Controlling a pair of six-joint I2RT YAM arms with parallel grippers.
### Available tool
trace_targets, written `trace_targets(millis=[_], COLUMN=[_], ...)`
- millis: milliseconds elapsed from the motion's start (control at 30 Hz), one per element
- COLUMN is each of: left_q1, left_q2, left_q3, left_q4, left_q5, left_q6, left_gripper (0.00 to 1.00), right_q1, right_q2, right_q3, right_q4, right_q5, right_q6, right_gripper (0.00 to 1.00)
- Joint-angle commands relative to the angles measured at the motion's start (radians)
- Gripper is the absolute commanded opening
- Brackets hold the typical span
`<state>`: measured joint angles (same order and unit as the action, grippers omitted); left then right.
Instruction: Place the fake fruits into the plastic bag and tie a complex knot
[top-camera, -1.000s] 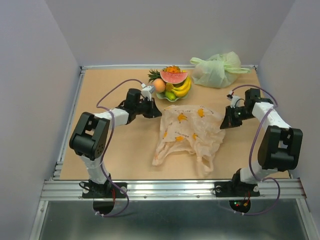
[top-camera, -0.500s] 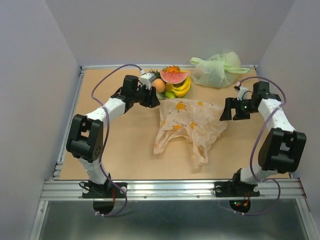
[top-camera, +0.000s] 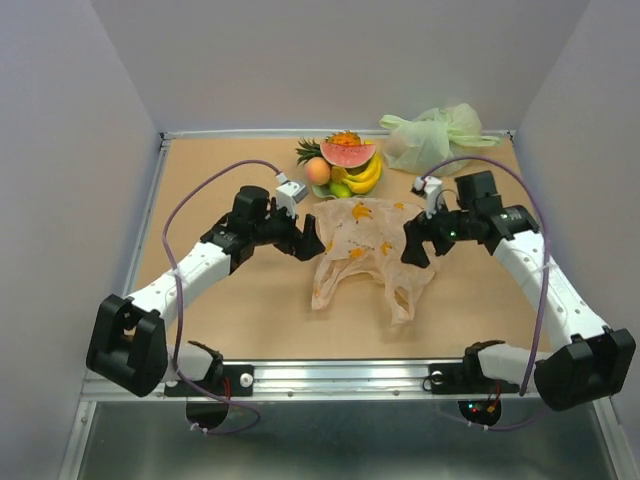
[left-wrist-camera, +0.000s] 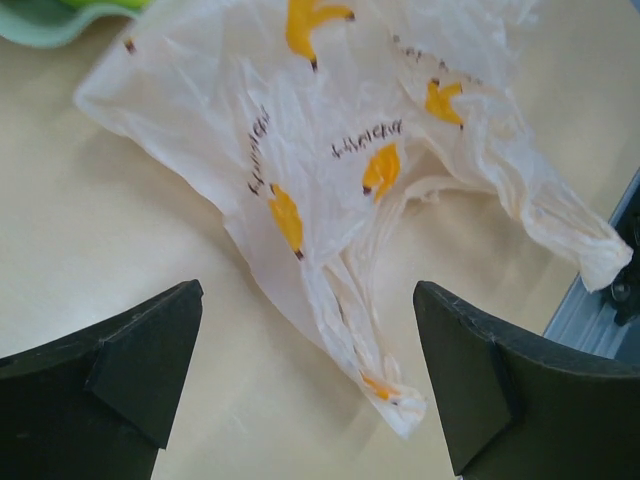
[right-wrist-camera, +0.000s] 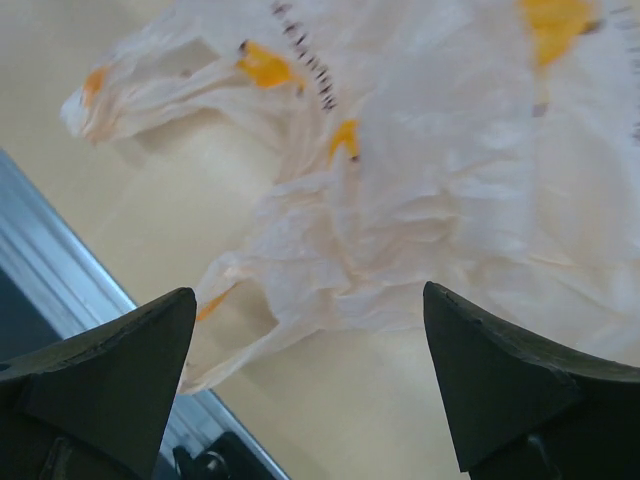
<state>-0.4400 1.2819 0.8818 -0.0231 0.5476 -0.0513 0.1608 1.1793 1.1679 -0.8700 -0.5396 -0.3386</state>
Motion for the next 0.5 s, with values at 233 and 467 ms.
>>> trace_targets(millis=[233,467], left_q1=[-0.034,-0.094], left_q2=[0.164,0.301], left_q3=[-0.087,-0.014], left_q4=[0.038,0.026], left_q5=[-0.043,-0.063], left_q6=[-0.068,-0.084], left_gripper=[0.96,0.96], right_q1=[0.377,0.490], right_q2=[0.080,0.198], right_q3=[-0.157,-0.177], right_q4=[0.118,0.166], right_q5=[0.223,0.444], right_q6=[0.116,0.199], right_gripper=[1.00,1.00])
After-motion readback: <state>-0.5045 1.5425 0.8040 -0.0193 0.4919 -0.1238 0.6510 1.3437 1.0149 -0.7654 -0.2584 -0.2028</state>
